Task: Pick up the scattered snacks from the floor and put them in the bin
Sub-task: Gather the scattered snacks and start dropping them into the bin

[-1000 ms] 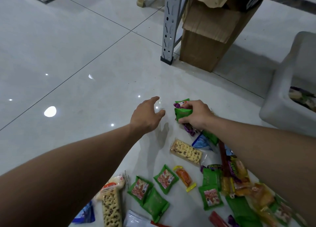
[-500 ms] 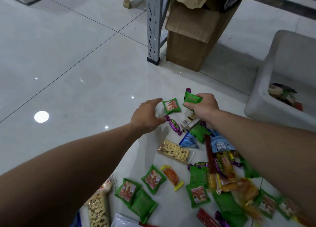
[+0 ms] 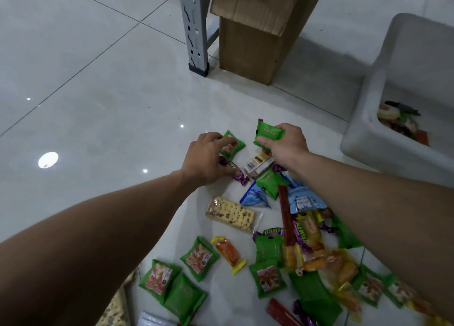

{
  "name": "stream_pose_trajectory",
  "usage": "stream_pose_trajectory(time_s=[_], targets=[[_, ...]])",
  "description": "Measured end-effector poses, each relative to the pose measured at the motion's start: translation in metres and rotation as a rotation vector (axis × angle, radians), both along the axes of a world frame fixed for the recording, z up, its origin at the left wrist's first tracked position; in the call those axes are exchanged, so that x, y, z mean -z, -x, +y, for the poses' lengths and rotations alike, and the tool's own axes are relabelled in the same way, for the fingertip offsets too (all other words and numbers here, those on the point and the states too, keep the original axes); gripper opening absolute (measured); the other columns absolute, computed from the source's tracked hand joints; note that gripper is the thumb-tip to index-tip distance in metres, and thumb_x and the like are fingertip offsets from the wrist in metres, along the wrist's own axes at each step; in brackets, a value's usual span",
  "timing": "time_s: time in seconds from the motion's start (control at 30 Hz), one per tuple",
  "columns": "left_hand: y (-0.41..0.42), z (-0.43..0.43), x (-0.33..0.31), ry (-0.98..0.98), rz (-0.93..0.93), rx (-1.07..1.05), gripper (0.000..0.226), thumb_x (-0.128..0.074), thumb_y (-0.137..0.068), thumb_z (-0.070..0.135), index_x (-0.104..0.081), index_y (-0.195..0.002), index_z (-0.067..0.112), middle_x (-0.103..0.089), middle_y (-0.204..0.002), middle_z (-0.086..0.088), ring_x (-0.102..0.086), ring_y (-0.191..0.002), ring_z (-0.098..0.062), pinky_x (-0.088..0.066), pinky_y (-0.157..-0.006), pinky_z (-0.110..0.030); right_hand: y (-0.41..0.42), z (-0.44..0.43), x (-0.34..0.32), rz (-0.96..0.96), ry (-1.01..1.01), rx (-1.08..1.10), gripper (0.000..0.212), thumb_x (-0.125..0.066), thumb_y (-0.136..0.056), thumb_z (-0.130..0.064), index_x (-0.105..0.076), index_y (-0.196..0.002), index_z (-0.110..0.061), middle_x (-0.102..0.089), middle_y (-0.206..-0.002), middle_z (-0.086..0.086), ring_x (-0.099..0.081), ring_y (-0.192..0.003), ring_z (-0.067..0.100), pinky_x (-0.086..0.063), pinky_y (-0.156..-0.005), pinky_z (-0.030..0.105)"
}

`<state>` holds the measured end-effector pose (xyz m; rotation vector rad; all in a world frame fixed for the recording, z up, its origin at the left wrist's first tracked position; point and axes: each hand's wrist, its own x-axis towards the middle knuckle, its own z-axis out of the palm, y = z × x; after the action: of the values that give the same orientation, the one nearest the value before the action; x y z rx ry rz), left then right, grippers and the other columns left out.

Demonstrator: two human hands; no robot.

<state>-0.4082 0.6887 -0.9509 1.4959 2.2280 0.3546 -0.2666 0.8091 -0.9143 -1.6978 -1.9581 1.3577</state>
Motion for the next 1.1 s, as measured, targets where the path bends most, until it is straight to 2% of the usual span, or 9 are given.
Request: stream_pose_trajectory(time_s=[0.17, 0.3, 0.47, 0.6, 0.73, 0.83, 0.97, 1.1], targets=[[0.000, -0.004, 0.005, -0.058, 0.025, 0.009, 0.077, -0.071, -0.070, 0.061, -0.046, -0.137, 0.034, -0.048, -0.132, -0.006, -0.039, -0.123, -0.024, -0.037, -0.099, -0.039, -0.001, 0.003, 0.005, 0.010, 0.024, 0.012, 0.024, -0.076, -0.080, -0.021, -0.064, -0.099, -0.013, -0.067, -0.097, 0.007, -0.066, -0.089, 0.024, -0.055, -0.085, 0.041], [0.001, -0.006, 0.004, -0.057, -0.016, -0.015, 0.068, -0.071, -0.073, 0.056, -0.052, -0.133, 0.030, -0.049, -0.127, -0.006, -0.041, -0.118, -0.024, -0.039, -0.095, -0.036, 0.003, 0.002, 0.005, 0.008, 0.017, 0.019, 0.022, -0.076, -0.080, -0.022, -0.065, -0.097, -0.014, -0.068, -0.095, 0.007, -0.066, -0.087, 0.024, -0.055, -0.084, 0.042], [-0.001, -0.005, 0.001, -0.059, -0.069, -0.104, 0.042, -0.070, -0.083, 0.033, -0.058, -0.123, 0.026, -0.049, -0.122, -0.008, -0.041, -0.115, -0.025, -0.038, -0.089, -0.030, 0.011, -0.003, 0.004, 0.012, -0.005, 0.017, 0.019, -0.076, -0.081, -0.024, -0.066, -0.094, -0.014, -0.068, -0.092, 0.007, -0.066, -0.085, 0.024, -0.055, -0.079, 0.037], [-0.002, -0.005, -0.004, -0.057, -0.172, -0.204, 0.039, -0.074, -0.078, 0.018, -0.061, -0.115, 0.024, -0.050, -0.115, -0.009, -0.046, -0.106, -0.024, -0.037, -0.079, -0.026, 0.015, -0.006, 0.001, 0.032, 0.016, 0.006, 0.011, -0.071, -0.085, -0.023, -0.066, -0.090, -0.014, -0.068, -0.089, 0.008, -0.066, -0.085, 0.027, -0.055, -0.078, 0.039], [-0.002, -0.007, -0.013, -0.044, -0.296, -0.339, 0.037, -0.077, -0.071, 0.004, -0.066, -0.102, 0.020, -0.056, -0.103, -0.001, -0.052, -0.092, -0.018, -0.042, -0.070, -0.023, 0.013, -0.010, -0.005, 0.042, 0.029, -0.005, 0.010, -0.066, -0.088, -0.022, -0.067, -0.094, -0.014, -0.068, -0.093, 0.008, -0.066, -0.089, 0.028, -0.056, -0.083, 0.043], [-0.001, -0.013, -0.018, -0.060, -0.380, -0.409, 0.029, -0.078, -0.072, 0.004, -0.068, -0.096, 0.018, -0.056, -0.102, 0.000, -0.054, -0.094, -0.019, -0.047, -0.072, -0.025, 0.007, -0.012, -0.013, 0.055, 0.010, -0.002, 0.013, -0.068, -0.087, -0.022, -0.066, -0.098, -0.015, -0.068, -0.094, 0.007, -0.066, -0.088, 0.026, -0.056, -0.083, 0.041], [-0.003, -0.013, -0.028, -0.165, -0.418, -0.469, 0.009, -0.068, -0.085, 0.007, -0.070, -0.089, 0.014, -0.058, -0.097, 0.002, -0.054, -0.097, -0.018, -0.048, -0.078, -0.027, -0.005, -0.013, -0.029, 0.080, -0.019, 0.029, 0.014, -0.071, -0.085, -0.022, -0.064, -0.096, -0.019, -0.067, -0.095, 0.004, -0.065, -0.088, 0.022, -0.055, -0.082, 0.035], [-0.011, -0.004, -0.046, -0.270, -0.469, -0.516, 0.009, -0.066, -0.087, 0.008, -0.070, -0.089, 0.016, -0.063, -0.098, -0.001, -0.060, -0.092, -0.020, -0.044, -0.060, -0.017, -0.020, -0.013, -0.047, 0.101, -0.051, 0.066, 0.015, -0.074, -0.083, -0.020, -0.062, -0.091, -0.021, -0.068, -0.096, 0.005, -0.065, -0.088, 0.020, -0.055, -0.081, 0.032]])
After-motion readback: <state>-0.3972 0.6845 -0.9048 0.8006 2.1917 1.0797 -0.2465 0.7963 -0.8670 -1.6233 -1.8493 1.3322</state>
